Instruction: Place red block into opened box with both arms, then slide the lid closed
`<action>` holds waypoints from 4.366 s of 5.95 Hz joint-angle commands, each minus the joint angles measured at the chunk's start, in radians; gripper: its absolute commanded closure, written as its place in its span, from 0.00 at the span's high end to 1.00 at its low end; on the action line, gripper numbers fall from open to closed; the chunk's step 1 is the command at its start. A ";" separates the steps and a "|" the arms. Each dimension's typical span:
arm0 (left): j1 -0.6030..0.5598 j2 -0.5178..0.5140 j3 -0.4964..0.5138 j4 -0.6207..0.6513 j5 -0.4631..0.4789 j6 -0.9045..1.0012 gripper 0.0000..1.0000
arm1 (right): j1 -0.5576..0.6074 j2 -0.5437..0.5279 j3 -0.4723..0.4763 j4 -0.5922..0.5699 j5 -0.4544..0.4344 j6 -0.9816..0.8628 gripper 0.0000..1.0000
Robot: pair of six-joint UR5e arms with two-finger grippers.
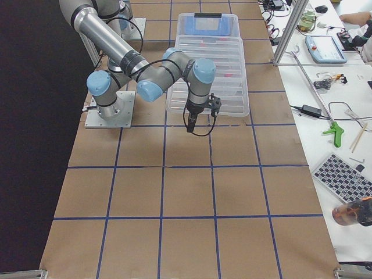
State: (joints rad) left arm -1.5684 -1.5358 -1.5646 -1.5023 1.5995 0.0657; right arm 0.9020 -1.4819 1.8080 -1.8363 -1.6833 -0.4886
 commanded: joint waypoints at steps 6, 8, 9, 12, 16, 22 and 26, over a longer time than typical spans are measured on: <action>0.002 -0.003 0.000 0.002 -0.001 0.002 0.98 | 0.058 -0.008 0.002 0.012 0.042 -0.001 1.00; 0.002 -0.003 0.000 0.002 -0.003 0.002 0.98 | 0.081 -0.008 0.007 0.025 0.051 -0.001 1.00; 0.002 -0.003 0.000 0.002 -0.003 0.002 0.98 | 0.093 -0.009 0.010 0.026 0.053 -0.001 1.00; 0.017 -0.004 0.000 0.002 -0.003 0.002 0.98 | 0.138 -0.012 0.010 0.049 0.082 0.028 1.00; 0.030 -0.003 -0.014 0.004 -0.003 0.003 0.98 | 0.173 -0.021 0.028 0.051 0.123 0.050 1.00; 0.019 0.003 -0.020 0.008 -0.003 -0.003 0.98 | 0.250 -0.034 0.050 0.052 0.168 0.123 1.00; 0.019 0.002 -0.020 0.016 -0.003 0.000 0.98 | 0.284 -0.037 0.054 0.089 0.195 0.136 1.00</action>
State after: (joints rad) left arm -1.5493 -1.5334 -1.5847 -1.4870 1.5969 0.0659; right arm 1.1837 -1.5181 1.8616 -1.7554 -1.4947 -0.3538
